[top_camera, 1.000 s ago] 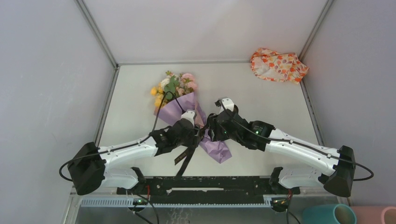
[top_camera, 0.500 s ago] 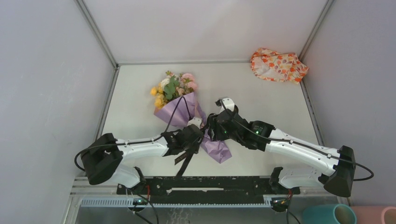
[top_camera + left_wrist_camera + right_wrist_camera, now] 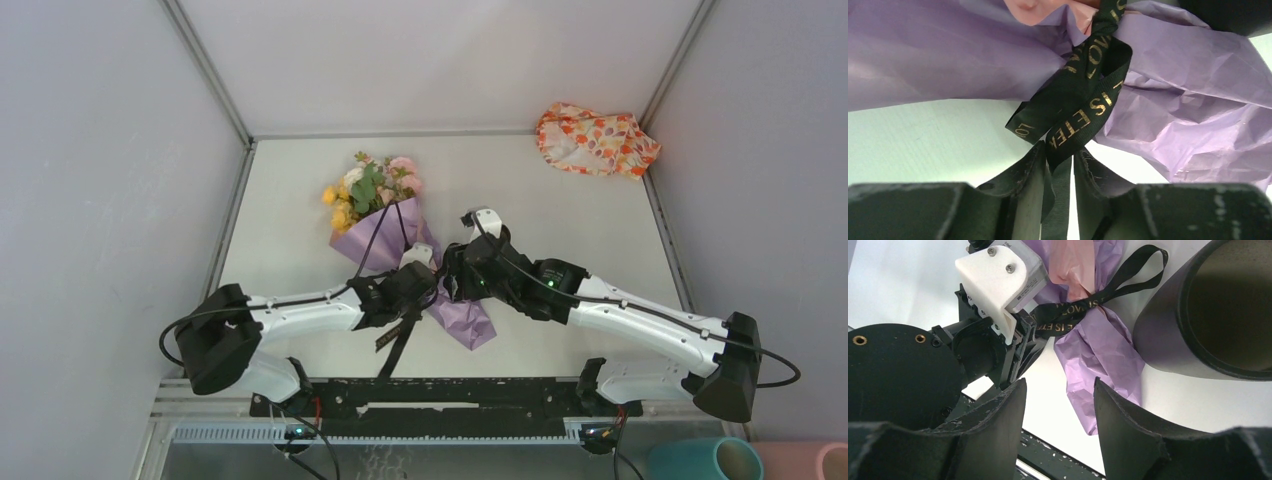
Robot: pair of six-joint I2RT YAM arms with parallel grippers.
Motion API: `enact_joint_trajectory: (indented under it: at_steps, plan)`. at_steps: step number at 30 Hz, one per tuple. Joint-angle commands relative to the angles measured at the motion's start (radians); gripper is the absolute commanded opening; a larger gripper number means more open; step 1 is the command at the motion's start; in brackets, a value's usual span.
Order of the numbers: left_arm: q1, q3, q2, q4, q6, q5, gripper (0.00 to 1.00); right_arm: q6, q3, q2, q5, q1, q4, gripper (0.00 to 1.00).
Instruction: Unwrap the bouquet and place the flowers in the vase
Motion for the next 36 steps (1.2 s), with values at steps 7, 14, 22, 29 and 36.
enact_joint_trajectory:
  at_steps: [7,14,22,29,36]
  plan:
    - [-0.004,0.052,-0.029,-0.041,-0.018,-0.046,0.00,-0.002,0.003,0.013,0.006,0.008,0.046,0.60]
    - [-0.004,0.125,-0.103,-0.161,-0.037,-0.165,0.00,-0.005,-0.035,0.026,-0.052,0.012,0.102,0.60]
    - [0.006,0.209,-0.208,-0.275,-0.058,-0.293,0.00,-0.053,-0.036,0.052,-0.109,0.046,0.140,0.60]
    - [0.057,0.208,-0.264,-0.313,-0.066,-0.354,0.00,-0.113,0.002,0.169,-0.154,0.122,0.110,0.62]
    - [0.162,0.128,-0.299,-0.251,-0.068,-0.313,0.00,-0.121,0.049,0.298,-0.179,0.157,0.147,0.62]
